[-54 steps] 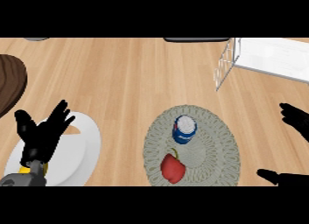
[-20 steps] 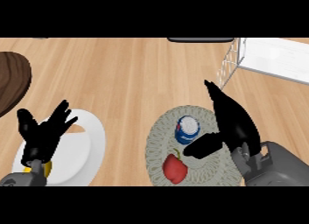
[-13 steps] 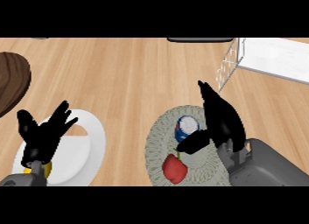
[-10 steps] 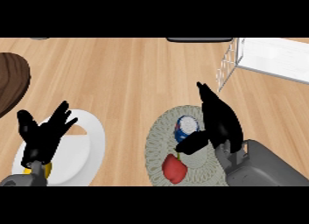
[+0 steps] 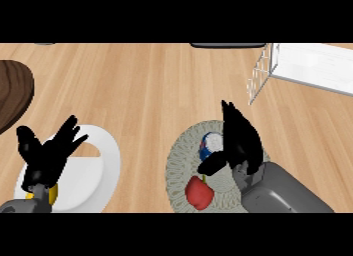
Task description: Pick the can from the placemat and place it in the tiered shelf
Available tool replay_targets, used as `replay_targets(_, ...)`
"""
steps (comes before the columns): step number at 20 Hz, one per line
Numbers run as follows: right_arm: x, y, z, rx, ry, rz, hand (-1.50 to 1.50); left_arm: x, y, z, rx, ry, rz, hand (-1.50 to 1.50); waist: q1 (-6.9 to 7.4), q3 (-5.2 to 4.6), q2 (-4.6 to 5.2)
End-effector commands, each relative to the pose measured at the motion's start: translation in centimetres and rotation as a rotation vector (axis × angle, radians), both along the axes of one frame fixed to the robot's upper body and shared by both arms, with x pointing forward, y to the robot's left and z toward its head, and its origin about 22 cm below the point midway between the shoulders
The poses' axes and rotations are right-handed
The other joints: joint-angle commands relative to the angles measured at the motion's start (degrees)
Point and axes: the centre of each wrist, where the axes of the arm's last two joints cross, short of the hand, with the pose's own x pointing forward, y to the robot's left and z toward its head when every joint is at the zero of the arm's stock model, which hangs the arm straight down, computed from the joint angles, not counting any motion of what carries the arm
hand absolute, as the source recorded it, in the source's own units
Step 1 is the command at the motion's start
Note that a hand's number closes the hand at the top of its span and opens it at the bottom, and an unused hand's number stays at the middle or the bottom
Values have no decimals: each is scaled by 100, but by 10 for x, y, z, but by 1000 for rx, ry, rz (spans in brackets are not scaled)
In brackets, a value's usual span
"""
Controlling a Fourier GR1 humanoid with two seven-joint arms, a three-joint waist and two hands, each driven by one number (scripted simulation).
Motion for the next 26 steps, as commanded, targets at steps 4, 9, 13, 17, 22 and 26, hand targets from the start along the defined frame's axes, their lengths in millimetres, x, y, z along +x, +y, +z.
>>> replay_targets(4, 5, 5, -10, -68, 67, -139, -150, 0, -6, -15, 0, 52, -3, 0, -12, -36, 33)
replay_targets(9, 0, 15, -48, -27, 16, -134, -150, -9, 5, -17, 1, 65, -6, 0, 23, -32, 39)
replay_targets(13, 8, 19, -35, -29, 36, -129, -150, -5, -9, -12, 1, 47, 6, 0, 17, -32, 32)
replay_targets(17, 11, 18, -44, -45, 117, -10, 150, -15, 2, -20, -1, 47, -21, 0, 35, -35, 36)
replay_targets(22, 21, 12, -46, -33, 147, 123, 150, -9, 9, -18, 12, 47, 18, 0, 29, -33, 40)
replay_targets(26, -9, 27, -50, 8, 74, 132, 150, -9, 4, -21, -18, 55, 18, 0, 0, -33, 30)
